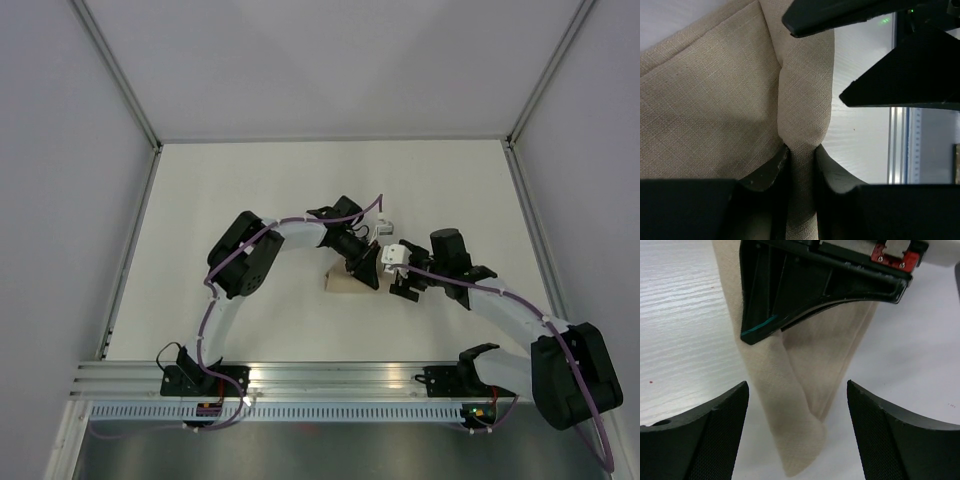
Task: Fold the napkin, place the utensils inside, and roll it up
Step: Roll the napkin with the utensil
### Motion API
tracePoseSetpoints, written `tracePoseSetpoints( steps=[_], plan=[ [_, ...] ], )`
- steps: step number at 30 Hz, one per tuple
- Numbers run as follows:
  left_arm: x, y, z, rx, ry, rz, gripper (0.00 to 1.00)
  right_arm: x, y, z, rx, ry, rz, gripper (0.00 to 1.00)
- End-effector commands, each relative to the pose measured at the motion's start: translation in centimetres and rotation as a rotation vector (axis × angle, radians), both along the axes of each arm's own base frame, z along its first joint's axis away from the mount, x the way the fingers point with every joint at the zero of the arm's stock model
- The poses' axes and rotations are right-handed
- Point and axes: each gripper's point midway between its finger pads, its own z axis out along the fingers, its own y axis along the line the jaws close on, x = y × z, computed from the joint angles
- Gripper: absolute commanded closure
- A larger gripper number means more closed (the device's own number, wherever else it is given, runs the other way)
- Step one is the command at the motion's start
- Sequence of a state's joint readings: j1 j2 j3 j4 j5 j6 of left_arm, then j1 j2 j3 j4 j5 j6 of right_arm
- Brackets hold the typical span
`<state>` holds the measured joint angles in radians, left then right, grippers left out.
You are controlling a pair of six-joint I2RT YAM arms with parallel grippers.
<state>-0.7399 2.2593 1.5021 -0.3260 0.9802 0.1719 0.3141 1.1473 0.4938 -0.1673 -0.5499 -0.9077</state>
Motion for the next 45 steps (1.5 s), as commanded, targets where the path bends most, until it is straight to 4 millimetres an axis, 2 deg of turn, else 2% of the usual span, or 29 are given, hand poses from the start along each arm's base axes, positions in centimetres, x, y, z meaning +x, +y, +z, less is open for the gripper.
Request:
tracePoseSetpoints(
  steps=[1,7,16,21,23,31,37,38,40,41,42,45],
  plan=[
    [-5.1,6.4,-8.3,0.403,0.226,0.039,0.98,1.3,1.0,0.3,-0.034,-0.106,0.044,0.16],
    [-4.7,6.3,-8.5,0.434,0.252,0.049,0.98,-0.2,2.0,-1.4,-0.079,-0.079,0.088,0.17],
    [-4.3,6.2,-8.8,0.457,0.243,0.064,0.98,-1.9,2.9,-2.2,-0.076,0.014,0.135,0.19],
    [-4.1,6.5,-9.4,0.479,0.240,0.073,0.98,-2.8,3.7,-0.6,-0.035,0.030,0.160,0.19],
    [-4.0,6.4,-9.4,0.478,0.236,0.074,0.98,-3.0,3.8,-0.6,-0.035,0.028,0.165,0.19],
    [-4.1,6.6,-9.5,0.480,0.236,0.073,0.97,-3.0,4.0,-3.4,-0.083,0.080,0.170,0.23],
    [-4.1,6.5,-9.1,0.459,0.233,0.063,0.93,-2.7,3.6,-4.7,-0.120,0.089,0.153,0.37],
    [-3.9,6.4,-8.8,0.449,0.225,0.064,0.88,-2.8,3.6,-4.9,-0.121,0.096,0.151,0.46],
    [-3.6,6.2,-8.6,0.435,0.205,0.075,0.83,-2.8,3.6,-5.0,-0.119,0.102,0.146,0.55],
    [-3.4,6.1,-8.4,0.426,0.198,0.081,0.80,-2.9,3.6,-5.1,-0.121,0.106,0.146,0.63],
    [-3.1,5.8,-7.6,0.407,0.188,0.092,0.72,-2.9,3.5,-5.2,-0.123,0.109,0.144,0.66],
    [-2.2,5.1,-6.3,0.350,0.169,0.124,0.66,-3.2,3.4,-5.5,-0.133,0.127,0.154,0.79]
  ],
)
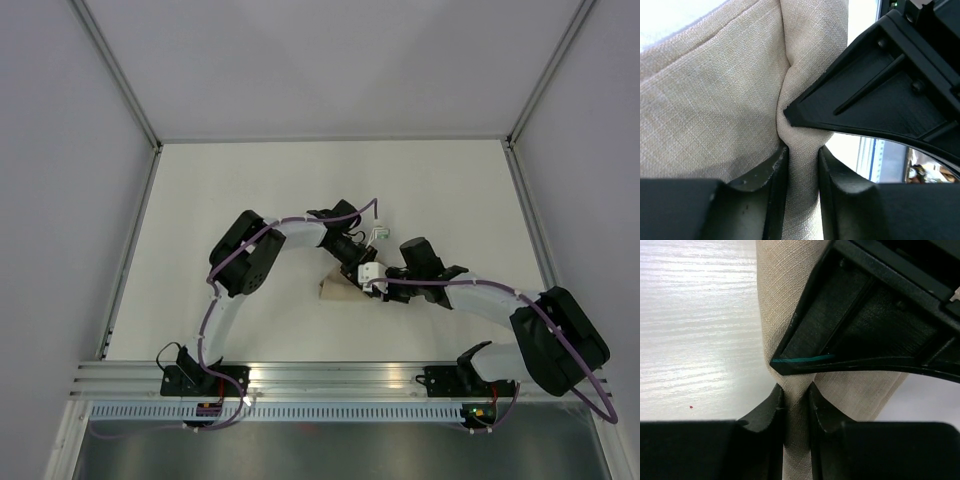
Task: Fold the napkin, place the utensils inside, and roll it up
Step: Roll the napkin with the utensil
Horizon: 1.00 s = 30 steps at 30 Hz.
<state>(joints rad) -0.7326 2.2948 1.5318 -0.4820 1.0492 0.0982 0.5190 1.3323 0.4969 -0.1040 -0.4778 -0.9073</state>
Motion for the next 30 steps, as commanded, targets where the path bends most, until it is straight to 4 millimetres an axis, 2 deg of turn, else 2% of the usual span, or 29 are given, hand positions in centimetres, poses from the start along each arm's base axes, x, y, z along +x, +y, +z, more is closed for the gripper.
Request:
tracePoseSetpoints(
  steps=[1,5,9,13,14,18,20,21,23,24,25,26,27,28,29,30],
  plan=[
    [0.4,3.7,-5.4,0.249,-0.061,0.092,0.65,-0.7,-0.7,-1.3,-0.047,0.048,0.000,0.80],
    [2.1,2.8,-2.3,0.152,-0.093,0.151,0.60,-1.2,-0.9,-2.0,-0.074,0.091,0.024,0.89],
    [4.3,2.3,0.5,0.076,-0.131,0.232,0.58,-2.0,-0.8,-2.4,-0.086,0.154,0.070,0.91],
    [5.1,2.3,2.4,0.016,-0.129,0.276,0.55,-2.5,-1.0,-2.4,-0.103,0.234,0.095,0.92],
    [5.3,2.1,3.2,-0.005,-0.139,0.281,0.50,-2.6,-1.2,-2.8,-0.113,0.258,0.096,0.93],
    [6.8,2.9,4.4,-0.021,-0.170,0.369,0.51,-2.6,-1.3,-2.9,-0.119,0.323,0.110,0.95],
    [9.3,3.3,5.2,-0.046,-0.259,0.471,0.50,-3.0,-1.7,-3.2,-0.127,0.371,0.110,0.95],
    [10.6,4.9,5.6,-0.023,-0.281,0.583,0.50,-2.9,-1.7,-3.0,-0.129,0.384,0.108,0.96],
    [13.0,6.0,7.5,-0.074,-0.341,0.728,0.50,-2.9,-1.9,-3.4,-0.136,0.423,0.111,0.96],
    [14.0,8.3,7.8,-0.054,-0.382,0.839,0.50,-2.7,-1.9,-3.1,-0.140,0.441,0.112,0.96],
    [15.1,8.9,9.5,-0.109,-0.446,0.903,0.49,-2.8,-2.2,-3.6,-0.150,0.473,0.114,0.96],
    [15.6,9.9,10.2,-0.122,-0.467,0.966,0.48,-2.8,-2.1,-3.6,-0.151,0.492,0.115,0.96],
    [15.1,11.3,9.2,-0.103,-0.479,1.007,0.48,-1.9,-1.7,-3.2,-0.143,0.492,0.122,0.96],
    [15.6,12.2,11.7,-0.153,-0.561,1.065,0.48,-2.7,-2.3,-3.6,-0.159,0.569,0.117,0.96],
    [16.0,12.6,13.3,-0.217,-0.629,1.103,0.46,-2.6,-2.3,-3.6,-0.156,0.595,0.124,0.96],
    [15.3,13.9,12.6,-0.215,-0.661,1.149,0.45,-2.1,-2.1,-2.9,-0.159,0.623,0.129,0.96]
  ],
)
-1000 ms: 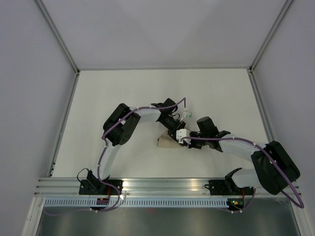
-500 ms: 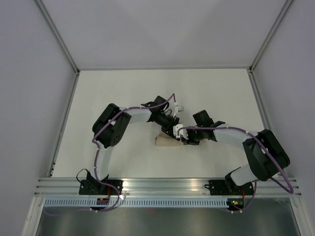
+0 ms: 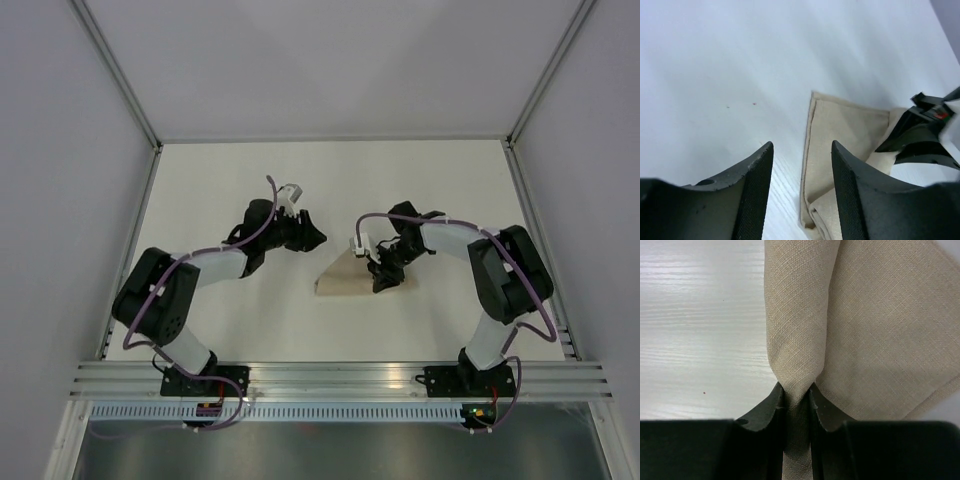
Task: Fold the napkin, place the utensils inside, and roll it up
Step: Roll the napkin with the utensil
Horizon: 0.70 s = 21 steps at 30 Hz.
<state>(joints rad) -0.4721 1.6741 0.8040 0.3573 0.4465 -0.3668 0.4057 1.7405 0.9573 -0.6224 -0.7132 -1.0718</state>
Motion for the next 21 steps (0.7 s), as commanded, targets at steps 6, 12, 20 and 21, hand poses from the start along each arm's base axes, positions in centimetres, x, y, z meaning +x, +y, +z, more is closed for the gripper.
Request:
tracePoseSetpoints(
  steps=[6,12,20,21],
  plan=[
    [0.1,1.7,8.9,-0.055,-0.585,0.209,0.41,-2.0,-3.0,-3.0,-0.182,0.412,0.045,0.96],
    [-3.1,-2.6,8.0,0.170,-0.786,0.038,0.40,-0.9,-3.2,-3.9,-0.202,0.516,0.030,0.96],
    [-8.4,-8.2,1.6,0.550,-0.996,-0.345,0.33,-0.2,-3.3,-5.2,-0.234,0.544,-0.001,0.96],
    [-8.9,-8.6,0.3,0.578,-1.000,-0.383,0.32,-0.1,-3.3,-5.3,-0.236,0.547,-0.007,0.96]
  ],
)
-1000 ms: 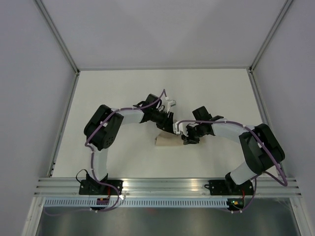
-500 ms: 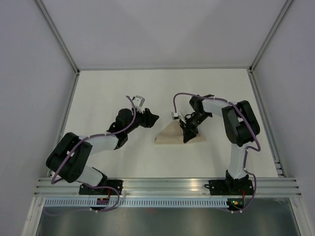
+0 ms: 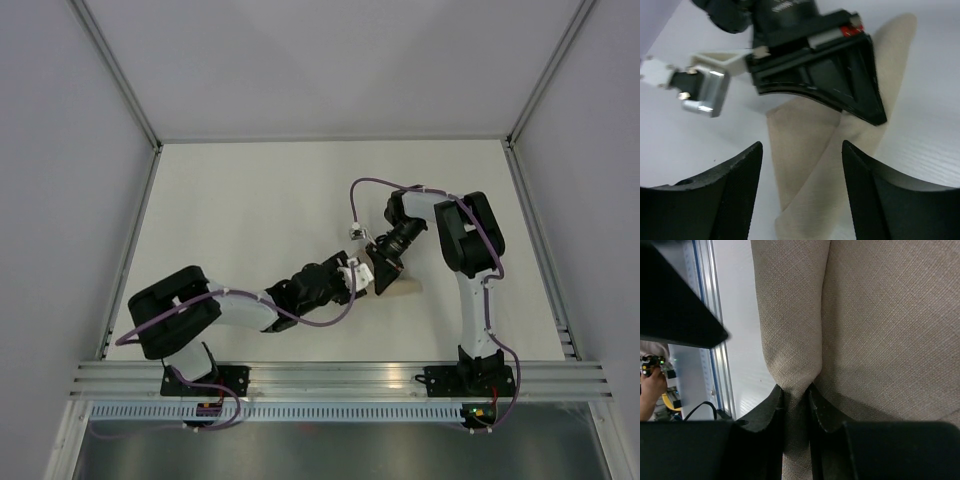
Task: Fold the napkin, place the utensils inside, and roll it up
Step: Roll the napkin with the utensil
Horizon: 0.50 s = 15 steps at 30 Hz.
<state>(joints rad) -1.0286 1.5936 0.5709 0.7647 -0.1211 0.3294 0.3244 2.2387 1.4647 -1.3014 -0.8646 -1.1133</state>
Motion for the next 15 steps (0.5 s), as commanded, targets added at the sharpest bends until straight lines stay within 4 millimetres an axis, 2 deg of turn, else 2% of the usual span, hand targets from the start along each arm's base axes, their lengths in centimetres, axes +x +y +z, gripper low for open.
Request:
tracePoseSetpoints(
  steps=[1,4,6,13,15],
  plan=[
    [-0.4,-1.1,-1.7,0.228,-0.197,-0.083,0.28,0.9,-2.8,-5.4,-0.126,-0.091,0.114,0.96],
    [-1.6,-2.5,-3.2,0.278,-0.218,-0.141,0.25,1.0,-2.8,-5.5,-0.133,-0.082,0.106,0.96],
    [-2.1,-3.2,-3.3,0.280,-0.230,-0.172,0.24,1.0,-2.8,-5.6,-0.134,-0.077,0.103,0.96],
    [-2.0,-4.8,-4.6,0.321,-0.275,-0.223,0.21,1.2,-2.9,-5.6,-0.136,-0.070,0.096,0.97],
    [-2.1,-4.6,-6.3,0.365,-0.258,-0.244,0.22,1.2,-2.9,-5.6,-0.134,-0.066,0.094,0.96]
  ],
)
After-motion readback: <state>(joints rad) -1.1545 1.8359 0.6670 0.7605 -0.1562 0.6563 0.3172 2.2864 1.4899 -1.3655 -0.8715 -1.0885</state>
